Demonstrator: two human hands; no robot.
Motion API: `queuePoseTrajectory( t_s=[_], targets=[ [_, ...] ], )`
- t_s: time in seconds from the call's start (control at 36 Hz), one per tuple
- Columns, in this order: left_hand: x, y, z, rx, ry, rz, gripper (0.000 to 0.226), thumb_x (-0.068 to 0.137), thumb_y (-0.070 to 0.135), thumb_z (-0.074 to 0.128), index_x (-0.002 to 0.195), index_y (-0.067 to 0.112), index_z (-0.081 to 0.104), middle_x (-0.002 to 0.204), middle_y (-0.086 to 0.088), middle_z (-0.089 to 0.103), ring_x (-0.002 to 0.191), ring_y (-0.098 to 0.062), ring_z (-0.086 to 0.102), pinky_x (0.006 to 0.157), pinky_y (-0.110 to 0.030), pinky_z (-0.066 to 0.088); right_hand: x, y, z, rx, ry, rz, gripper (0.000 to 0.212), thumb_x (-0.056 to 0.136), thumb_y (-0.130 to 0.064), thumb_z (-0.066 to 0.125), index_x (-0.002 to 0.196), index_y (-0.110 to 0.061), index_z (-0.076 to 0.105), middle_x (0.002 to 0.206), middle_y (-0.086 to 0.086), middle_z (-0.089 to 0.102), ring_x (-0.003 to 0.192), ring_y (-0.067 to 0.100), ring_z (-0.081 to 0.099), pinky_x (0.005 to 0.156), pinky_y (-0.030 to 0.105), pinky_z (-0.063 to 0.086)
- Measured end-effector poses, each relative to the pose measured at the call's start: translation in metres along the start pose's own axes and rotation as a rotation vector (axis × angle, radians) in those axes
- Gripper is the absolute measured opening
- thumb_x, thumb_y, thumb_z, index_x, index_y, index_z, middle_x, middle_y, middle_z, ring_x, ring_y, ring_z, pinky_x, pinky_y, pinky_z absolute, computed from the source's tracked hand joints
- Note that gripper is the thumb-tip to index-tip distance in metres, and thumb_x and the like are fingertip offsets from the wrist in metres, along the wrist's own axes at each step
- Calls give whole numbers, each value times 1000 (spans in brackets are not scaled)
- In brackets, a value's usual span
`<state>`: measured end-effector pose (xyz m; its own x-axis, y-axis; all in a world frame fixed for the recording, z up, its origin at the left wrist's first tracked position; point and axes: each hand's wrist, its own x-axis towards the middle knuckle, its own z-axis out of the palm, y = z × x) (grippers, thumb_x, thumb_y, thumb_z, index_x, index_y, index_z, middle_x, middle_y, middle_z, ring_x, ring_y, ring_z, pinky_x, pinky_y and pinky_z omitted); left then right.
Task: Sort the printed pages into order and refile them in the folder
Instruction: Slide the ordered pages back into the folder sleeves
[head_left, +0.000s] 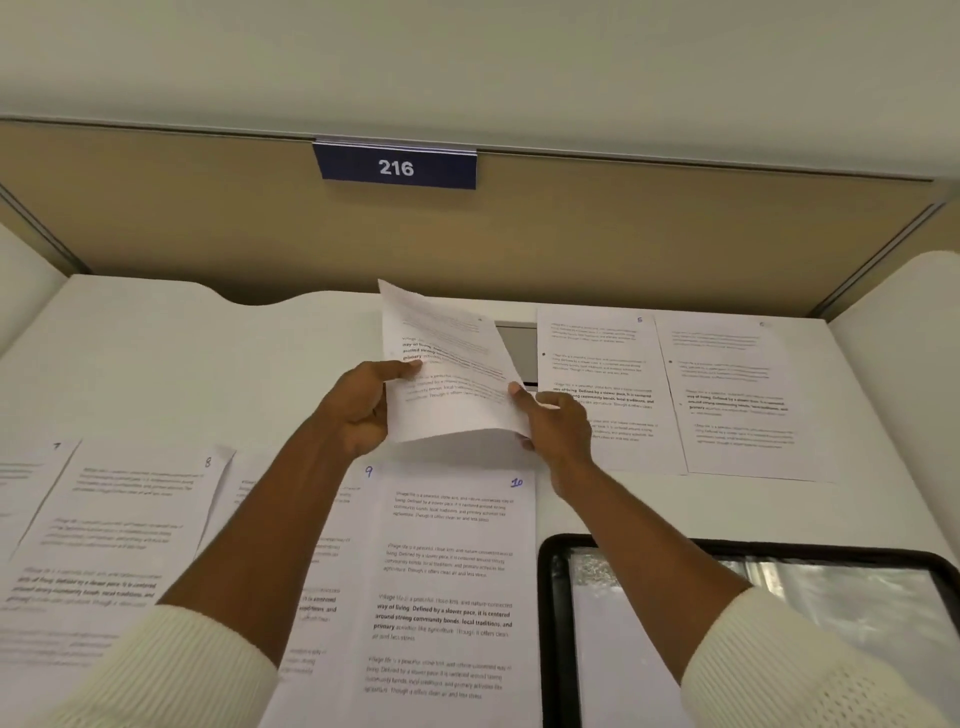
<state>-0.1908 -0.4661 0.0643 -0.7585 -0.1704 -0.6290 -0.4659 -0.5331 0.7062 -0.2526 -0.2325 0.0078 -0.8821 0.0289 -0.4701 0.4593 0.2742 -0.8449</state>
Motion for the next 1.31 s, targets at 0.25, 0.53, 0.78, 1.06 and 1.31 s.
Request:
queuePoseTrajectory(
  t_s=[0.25, 0.53, 0.78, 1.06, 1.31],
  targets=[
    [-40, -28, -6, 192, -97, 39, 40, 94, 6, 68, 135, 6, 65, 124, -18, 75, 113, -41, 73, 104, -59, 54, -20, 10, -42, 237, -336, 106, 43, 77, -9, 91, 116, -2, 74, 111, 11, 79, 103, 33, 76, 98, 55, 58],
    [-76, -79, 19, 362, -100, 131, 29, 93, 18, 79, 121, 11, 77, 114, -6, 80, 104, -29, 78, 96, -49, 60, -89, 42, -115, 210, -301, -11, 44, 83, -10, 86, 123, -6, 70, 115, 8, 79, 105, 29, 76, 94, 50, 60],
    [-112, -143, 66, 503, -87, 238, 30, 84, 14, 88, 113, 18, 79, 106, 6, 81, 97, -15, 79, 81, -31, 63, -142, 89, -187, 178, -308, 14, 46, 81, -9, 86, 125, -10, 73, 119, 8, 78, 110, 29, 75, 95, 48, 59],
    [-157, -217, 137, 640, -122, 227, 31, 87, 19, 87, 116, 26, 77, 105, 12, 81, 93, -12, 79, 86, -38, 65, -138, 121, -296, 260, -154, 5, 30, 82, -1, 84, 108, 1, 71, 103, 19, 78, 98, 36, 77, 81, 40, 62],
    [-194, -278, 210, 687, -41, 215, 30, 88, 18, 86, 116, 25, 79, 106, 8, 81, 93, -16, 80, 88, -45, 65, -123, 133, -399, 177, -234, -60, 41, 79, -1, 86, 116, -5, 70, 95, 25, 73, 92, 32, 77, 80, 42, 61]
  ],
)
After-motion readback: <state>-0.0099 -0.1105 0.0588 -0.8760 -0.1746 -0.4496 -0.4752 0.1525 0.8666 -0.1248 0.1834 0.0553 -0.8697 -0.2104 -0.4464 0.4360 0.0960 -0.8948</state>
